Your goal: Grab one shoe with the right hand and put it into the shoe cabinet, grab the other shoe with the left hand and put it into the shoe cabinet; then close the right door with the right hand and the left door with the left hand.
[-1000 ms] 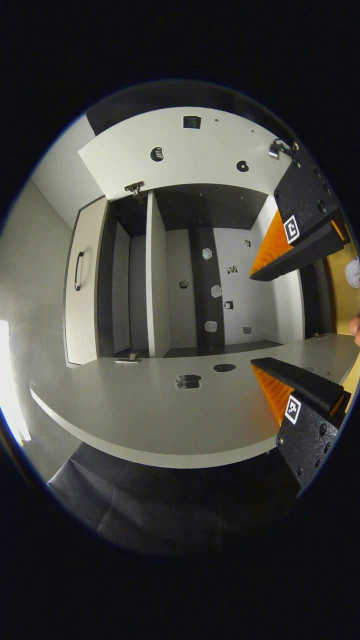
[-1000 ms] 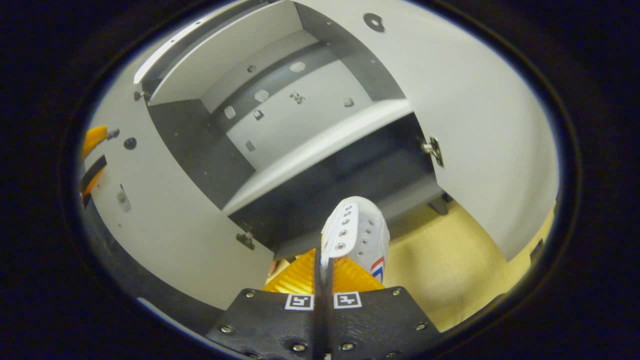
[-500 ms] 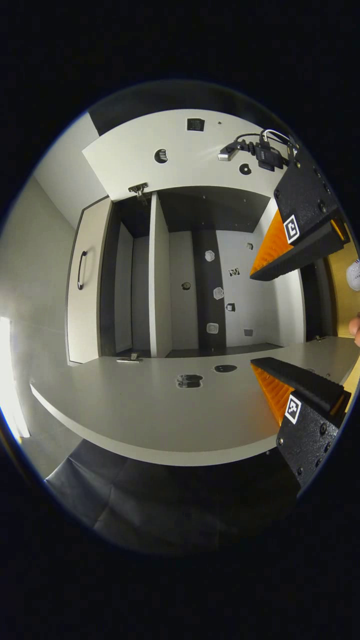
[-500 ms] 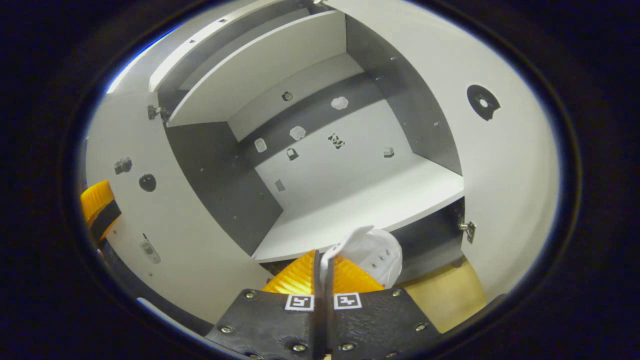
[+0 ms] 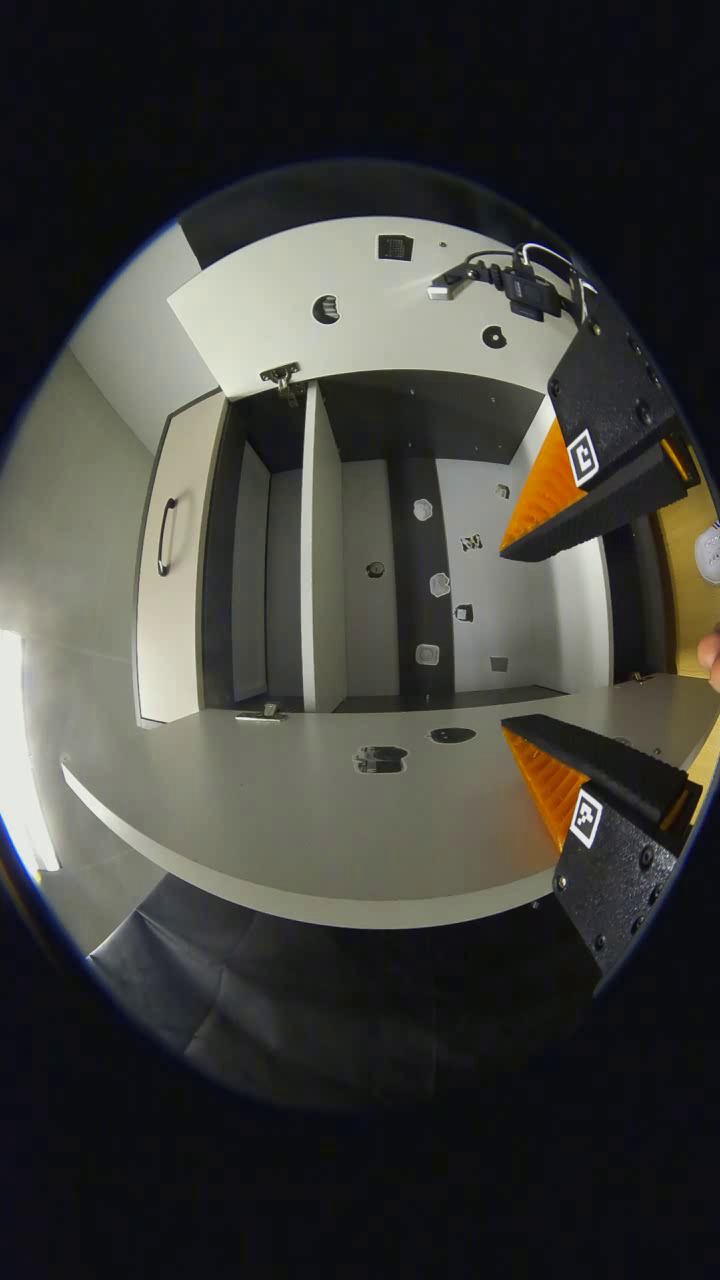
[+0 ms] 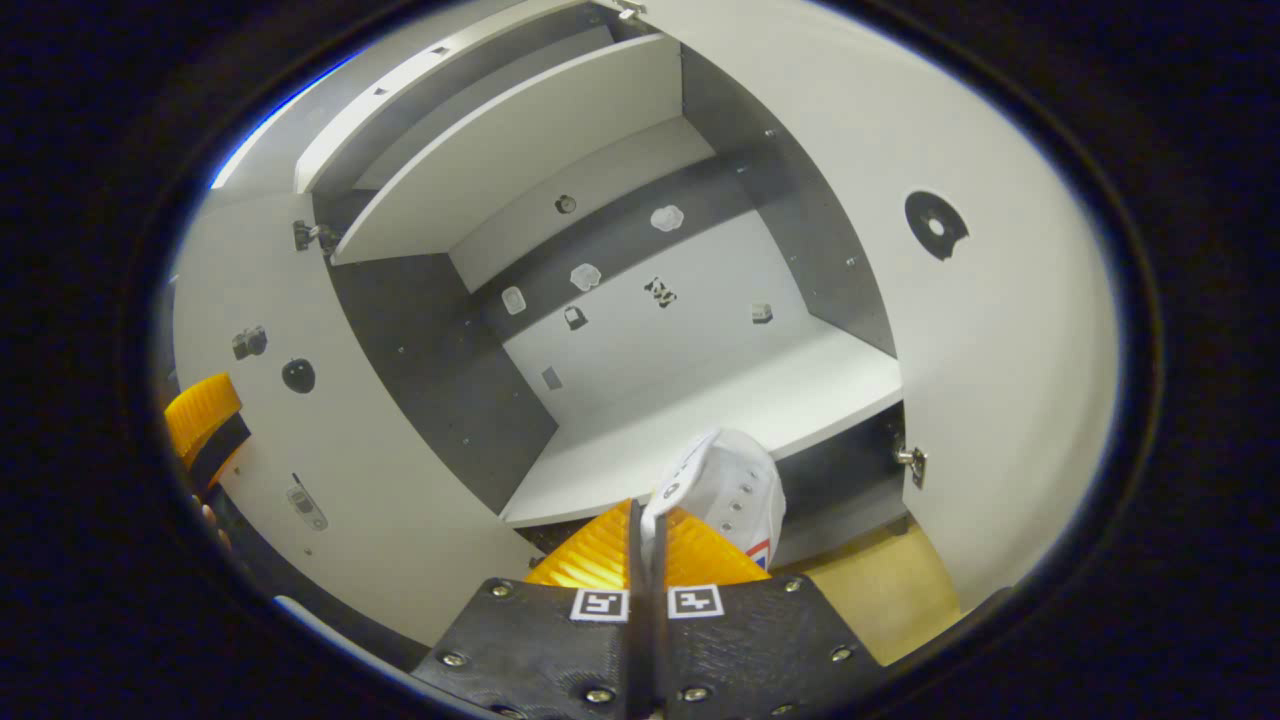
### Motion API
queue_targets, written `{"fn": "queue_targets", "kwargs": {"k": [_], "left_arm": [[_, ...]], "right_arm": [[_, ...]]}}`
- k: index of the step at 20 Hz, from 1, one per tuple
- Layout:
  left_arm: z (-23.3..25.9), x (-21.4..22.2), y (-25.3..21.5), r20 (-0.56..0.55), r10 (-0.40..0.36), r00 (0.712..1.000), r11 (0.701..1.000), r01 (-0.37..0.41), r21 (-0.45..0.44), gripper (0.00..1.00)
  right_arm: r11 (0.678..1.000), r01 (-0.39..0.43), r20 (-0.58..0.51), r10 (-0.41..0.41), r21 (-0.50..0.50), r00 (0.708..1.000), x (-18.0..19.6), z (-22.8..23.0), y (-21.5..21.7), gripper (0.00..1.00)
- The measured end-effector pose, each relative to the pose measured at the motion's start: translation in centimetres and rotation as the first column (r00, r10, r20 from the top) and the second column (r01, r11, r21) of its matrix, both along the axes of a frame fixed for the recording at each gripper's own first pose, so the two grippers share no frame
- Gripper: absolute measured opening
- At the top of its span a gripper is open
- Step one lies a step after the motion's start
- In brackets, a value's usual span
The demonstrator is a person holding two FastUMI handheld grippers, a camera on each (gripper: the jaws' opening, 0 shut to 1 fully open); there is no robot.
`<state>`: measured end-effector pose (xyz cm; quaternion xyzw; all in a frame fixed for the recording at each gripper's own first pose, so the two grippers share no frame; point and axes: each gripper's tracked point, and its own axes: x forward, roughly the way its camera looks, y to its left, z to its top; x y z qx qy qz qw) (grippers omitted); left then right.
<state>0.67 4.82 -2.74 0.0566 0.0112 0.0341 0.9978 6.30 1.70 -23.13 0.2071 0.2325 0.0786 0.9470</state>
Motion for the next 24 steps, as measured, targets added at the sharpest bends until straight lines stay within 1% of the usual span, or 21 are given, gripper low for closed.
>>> {"fn": "queue_targets", "kwargs": {"k": [3,7,11,15,19,21,24], "left_arm": [[0.0,0.0,0.0,0.001,-0.004,1.000,1.000,0.004,-0.005,0.94],[0.1,-0.1,0.0,0.001,-0.011,1.000,1.000,0.011,-0.007,0.94],[0.0,0.0,0.0,0.001,-0.004,1.000,1.000,0.004,0.001,0.94],[-0.1,0.1,0.1,0.002,0.009,1.000,1.000,-0.009,0.013,0.94],[-0.1,0.2,0.3,0.002,0.024,1.000,0.999,-0.024,0.023,0.94],[-0.2,0.3,0.3,0.000,0.030,1.000,0.999,-0.030,0.032,0.94],[-0.3,0.3,0.5,0.000,0.039,0.999,0.998,-0.039,0.044,0.94]], "right_arm": [[0.999,-0.010,0.041,0.012,-0.052,0.999,2.1,1.9,-0.2,0.00],[0.993,-0.017,0.082,0.027,-0.116,0.996,6.5,3.1,-0.5,0.00],[0.983,-0.018,0.103,0.038,-0.181,0.994,11.7,3.3,-0.9,0.00],[0.971,-0.026,0.108,0.053,-0.238,0.993,16.5,2.2,-0.9,0.00],[0.953,-0.041,0.100,0.074,-0.301,0.992,20.5,0.4,-0.7,0.00],[0.948,-0.048,0.088,0.079,-0.314,0.993,21.8,-0.7,-0.4,0.00],[0.942,-0.069,0.044,0.088,-0.328,0.995,22.4,-2.9,-0.1,0.00]]}}
